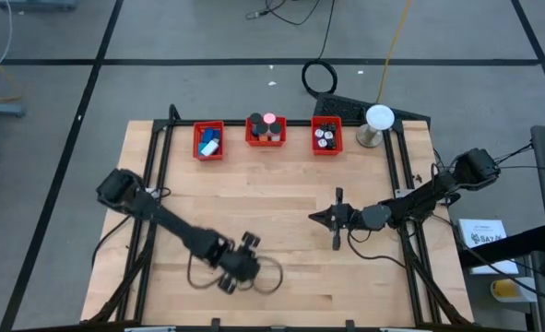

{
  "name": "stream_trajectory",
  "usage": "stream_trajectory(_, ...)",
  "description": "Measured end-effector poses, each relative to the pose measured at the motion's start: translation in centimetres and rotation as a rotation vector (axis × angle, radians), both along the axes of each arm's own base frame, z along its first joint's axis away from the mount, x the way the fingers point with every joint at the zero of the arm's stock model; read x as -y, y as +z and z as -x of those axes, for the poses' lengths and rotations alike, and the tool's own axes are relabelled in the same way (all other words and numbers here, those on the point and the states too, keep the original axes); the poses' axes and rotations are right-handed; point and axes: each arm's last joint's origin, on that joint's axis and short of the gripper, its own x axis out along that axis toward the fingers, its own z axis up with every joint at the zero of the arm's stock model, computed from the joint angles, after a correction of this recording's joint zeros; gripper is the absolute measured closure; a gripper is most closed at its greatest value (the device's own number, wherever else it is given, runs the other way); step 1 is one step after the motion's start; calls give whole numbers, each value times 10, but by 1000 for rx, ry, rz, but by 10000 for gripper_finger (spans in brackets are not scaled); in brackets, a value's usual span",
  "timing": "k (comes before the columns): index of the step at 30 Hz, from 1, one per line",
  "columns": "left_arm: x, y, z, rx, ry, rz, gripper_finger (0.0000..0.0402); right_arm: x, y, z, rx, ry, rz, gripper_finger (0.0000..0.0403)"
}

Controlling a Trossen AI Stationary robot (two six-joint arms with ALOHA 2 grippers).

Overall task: Pick & Place Office items
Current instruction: Put the green charger adapter into the right orange basket

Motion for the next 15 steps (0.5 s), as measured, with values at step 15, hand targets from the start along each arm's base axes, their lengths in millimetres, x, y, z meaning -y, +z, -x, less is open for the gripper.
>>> stream_trajectory(15, -157, 30, -40, 106, 269, 69, 338, -16, -3, 7, -22, 22, -10, 403)
